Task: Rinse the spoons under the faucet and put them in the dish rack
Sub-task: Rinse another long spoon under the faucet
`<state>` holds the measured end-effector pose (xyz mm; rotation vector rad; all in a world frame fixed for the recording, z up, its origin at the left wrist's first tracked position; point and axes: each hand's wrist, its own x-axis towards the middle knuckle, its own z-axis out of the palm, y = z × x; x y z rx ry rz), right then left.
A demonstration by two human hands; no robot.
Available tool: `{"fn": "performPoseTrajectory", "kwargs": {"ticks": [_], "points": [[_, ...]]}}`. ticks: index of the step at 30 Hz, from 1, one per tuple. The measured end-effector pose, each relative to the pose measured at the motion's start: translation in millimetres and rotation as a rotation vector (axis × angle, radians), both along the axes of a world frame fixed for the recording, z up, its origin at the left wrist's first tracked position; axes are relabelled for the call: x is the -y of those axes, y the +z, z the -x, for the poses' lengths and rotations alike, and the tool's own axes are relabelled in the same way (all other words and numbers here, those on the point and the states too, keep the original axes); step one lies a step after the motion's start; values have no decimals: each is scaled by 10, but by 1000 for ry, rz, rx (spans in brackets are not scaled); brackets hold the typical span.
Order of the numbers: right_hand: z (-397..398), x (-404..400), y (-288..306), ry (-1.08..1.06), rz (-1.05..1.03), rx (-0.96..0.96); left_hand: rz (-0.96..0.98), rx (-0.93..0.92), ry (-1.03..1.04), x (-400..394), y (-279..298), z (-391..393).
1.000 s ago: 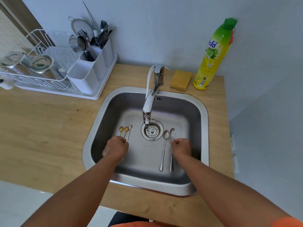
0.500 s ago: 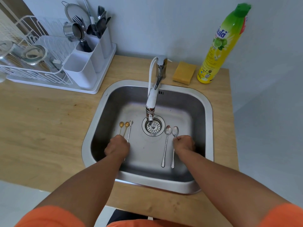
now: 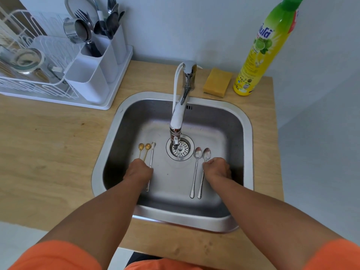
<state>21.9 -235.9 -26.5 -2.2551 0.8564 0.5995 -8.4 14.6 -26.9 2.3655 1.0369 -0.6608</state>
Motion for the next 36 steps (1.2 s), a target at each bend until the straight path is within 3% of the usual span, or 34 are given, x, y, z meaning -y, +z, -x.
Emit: {"fn": "performPoseTrajectory", "kwargs": {"ticks": [11,16,19,24,28,31,36], "points": [[6,-17,54,73,39,-7,8,-123,-195,92,62,-33],[70,-98,135,183,69,138,281,-29,-15,156,132,-35],[69,-235,179,215,-72,155,511,28,62,272,248,-20],[10,-419,239,206,-540,31,730,-50,60,475,478,41],[-29,-424,247,114,-597,-65,847,-84,101,526,519,117],[-15,-381,230,156,-579,-33,831,-70,115,481,555,105],[45,-370,205,284,-556,48,671,185,203,473,570,-98]]}}
